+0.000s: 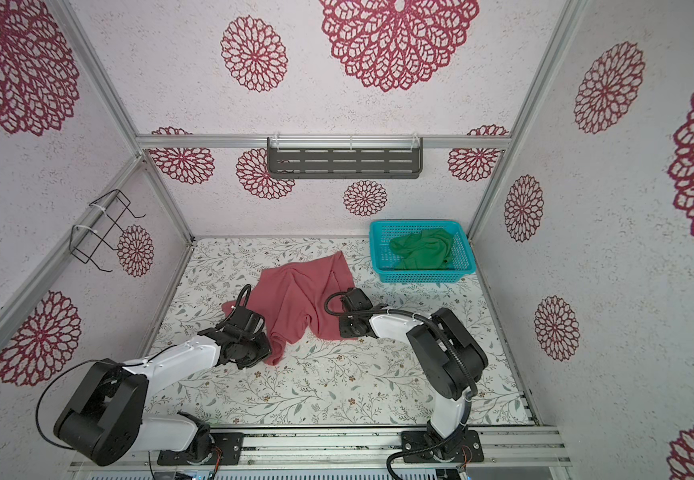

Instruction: Fold and stack the tank tops

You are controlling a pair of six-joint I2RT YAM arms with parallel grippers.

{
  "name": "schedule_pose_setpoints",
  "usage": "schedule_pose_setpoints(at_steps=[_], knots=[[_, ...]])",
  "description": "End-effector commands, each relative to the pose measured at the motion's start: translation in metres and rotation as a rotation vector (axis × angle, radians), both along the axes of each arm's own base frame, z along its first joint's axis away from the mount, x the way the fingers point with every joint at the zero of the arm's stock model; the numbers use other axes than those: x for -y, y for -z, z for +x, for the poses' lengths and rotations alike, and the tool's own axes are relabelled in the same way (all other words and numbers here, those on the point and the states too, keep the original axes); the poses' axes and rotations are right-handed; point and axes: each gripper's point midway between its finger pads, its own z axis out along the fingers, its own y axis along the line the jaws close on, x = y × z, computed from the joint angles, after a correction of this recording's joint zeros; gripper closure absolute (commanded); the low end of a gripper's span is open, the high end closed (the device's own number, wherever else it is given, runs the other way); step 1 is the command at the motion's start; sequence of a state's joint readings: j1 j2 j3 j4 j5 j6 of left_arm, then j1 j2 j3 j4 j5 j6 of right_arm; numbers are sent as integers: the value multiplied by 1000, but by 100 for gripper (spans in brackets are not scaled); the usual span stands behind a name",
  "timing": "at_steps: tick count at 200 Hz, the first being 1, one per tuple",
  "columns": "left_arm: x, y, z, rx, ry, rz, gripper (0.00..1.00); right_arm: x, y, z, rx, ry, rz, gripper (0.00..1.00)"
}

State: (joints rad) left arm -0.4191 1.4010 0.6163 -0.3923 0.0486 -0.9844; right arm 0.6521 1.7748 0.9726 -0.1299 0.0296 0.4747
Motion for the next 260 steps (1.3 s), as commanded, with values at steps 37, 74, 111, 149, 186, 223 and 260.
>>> schedule_pose_setpoints(at_steps=[37,74,111,149,186,223,260], knots=[[-67,13,-20,-162,-9,291,72,71,24,-36,-70,130,-144,89],[-112,-15,-13,-186,4,490,73,106,28,-58,-98,204,-173,89],[-142,-37,-4,-162,-31,540,70,107,16,-66,-92,199,-115,88],[-157,-68,-3,-168,-35,624,58,100,-16,-60,-35,152,-84,82],[-107,-81,15,-31,-59,430,56,97,-41,-48,12,123,-60,81],[-49,-39,33,12,-71,179,57,72,-42,-30,28,85,25,81],[-67,-4,18,-38,-112,274,57,66,-25,-22,14,67,10,81]])
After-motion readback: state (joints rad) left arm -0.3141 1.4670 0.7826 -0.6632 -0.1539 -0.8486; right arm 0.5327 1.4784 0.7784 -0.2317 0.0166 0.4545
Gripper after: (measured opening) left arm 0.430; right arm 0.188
